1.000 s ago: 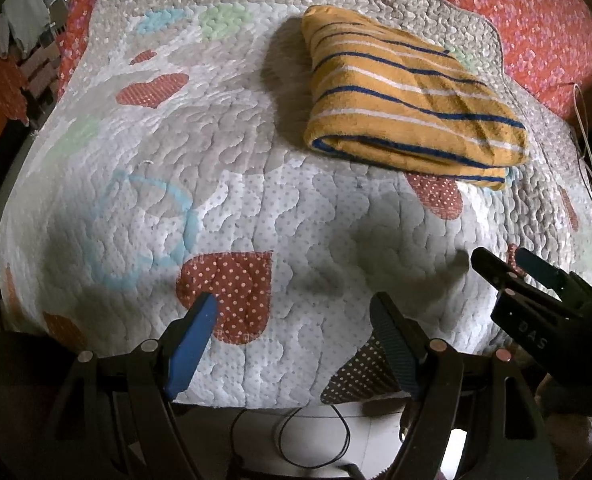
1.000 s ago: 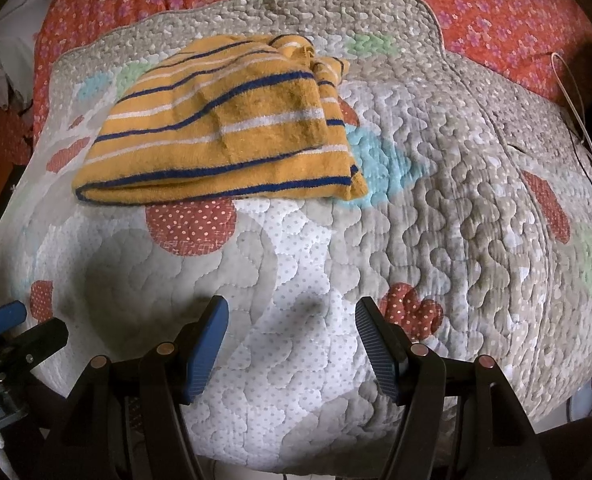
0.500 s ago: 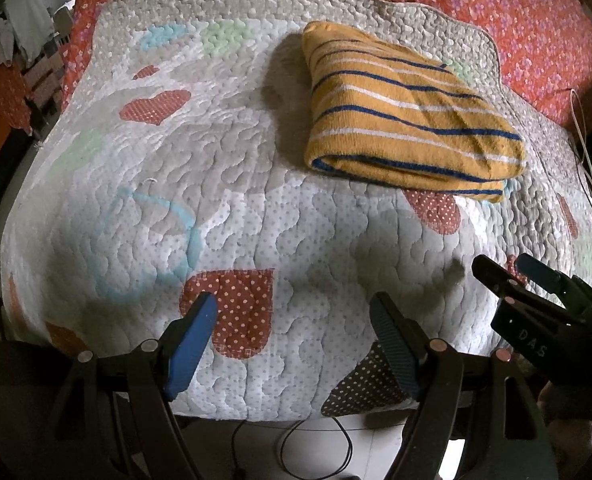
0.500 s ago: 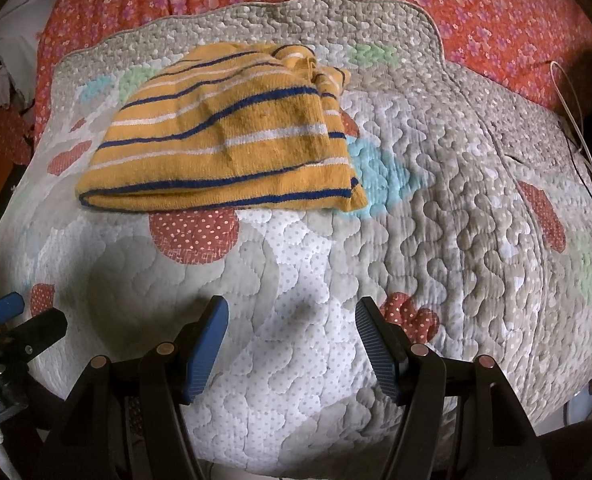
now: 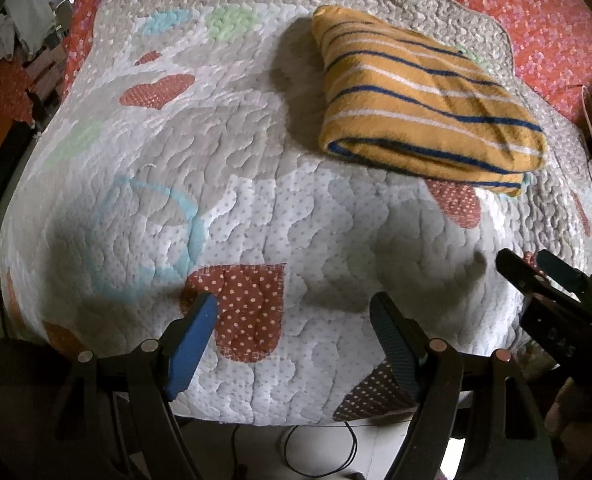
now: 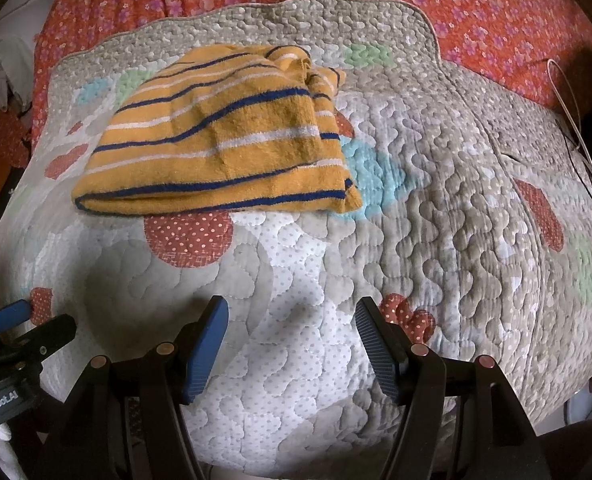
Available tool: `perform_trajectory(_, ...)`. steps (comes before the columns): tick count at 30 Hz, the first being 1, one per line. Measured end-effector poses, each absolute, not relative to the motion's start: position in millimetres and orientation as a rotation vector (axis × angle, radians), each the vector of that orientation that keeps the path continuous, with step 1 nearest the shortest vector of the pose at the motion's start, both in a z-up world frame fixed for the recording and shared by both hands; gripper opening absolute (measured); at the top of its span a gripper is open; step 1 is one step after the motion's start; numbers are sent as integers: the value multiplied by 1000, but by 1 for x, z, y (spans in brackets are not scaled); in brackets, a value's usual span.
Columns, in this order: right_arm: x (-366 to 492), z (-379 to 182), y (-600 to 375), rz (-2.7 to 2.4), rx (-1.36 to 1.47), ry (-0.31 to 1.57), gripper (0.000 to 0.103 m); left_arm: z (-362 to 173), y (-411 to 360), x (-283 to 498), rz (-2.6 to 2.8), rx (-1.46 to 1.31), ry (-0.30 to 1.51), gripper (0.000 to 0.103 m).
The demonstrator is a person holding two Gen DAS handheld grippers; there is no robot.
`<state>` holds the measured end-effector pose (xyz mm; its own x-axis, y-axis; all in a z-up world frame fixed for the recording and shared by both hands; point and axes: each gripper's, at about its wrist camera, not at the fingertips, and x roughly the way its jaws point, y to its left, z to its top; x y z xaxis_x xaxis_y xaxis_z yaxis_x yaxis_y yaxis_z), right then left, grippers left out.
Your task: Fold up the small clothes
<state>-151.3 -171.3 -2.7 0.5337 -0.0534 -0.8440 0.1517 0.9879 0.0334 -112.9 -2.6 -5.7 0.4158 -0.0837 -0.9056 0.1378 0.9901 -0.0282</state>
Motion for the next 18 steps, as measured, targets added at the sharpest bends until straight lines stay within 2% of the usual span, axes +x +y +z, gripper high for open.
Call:
perform_trajectory(10, -150, -6, -171, -122, 106, 1010, 70, -14, -2, -108, -130, 71, 1145, 79)
perform_trajectory(18, -150, -6, -171, -121, 105, 1011, 70, -18, 1, -104, -113, 60, 1162, 92)
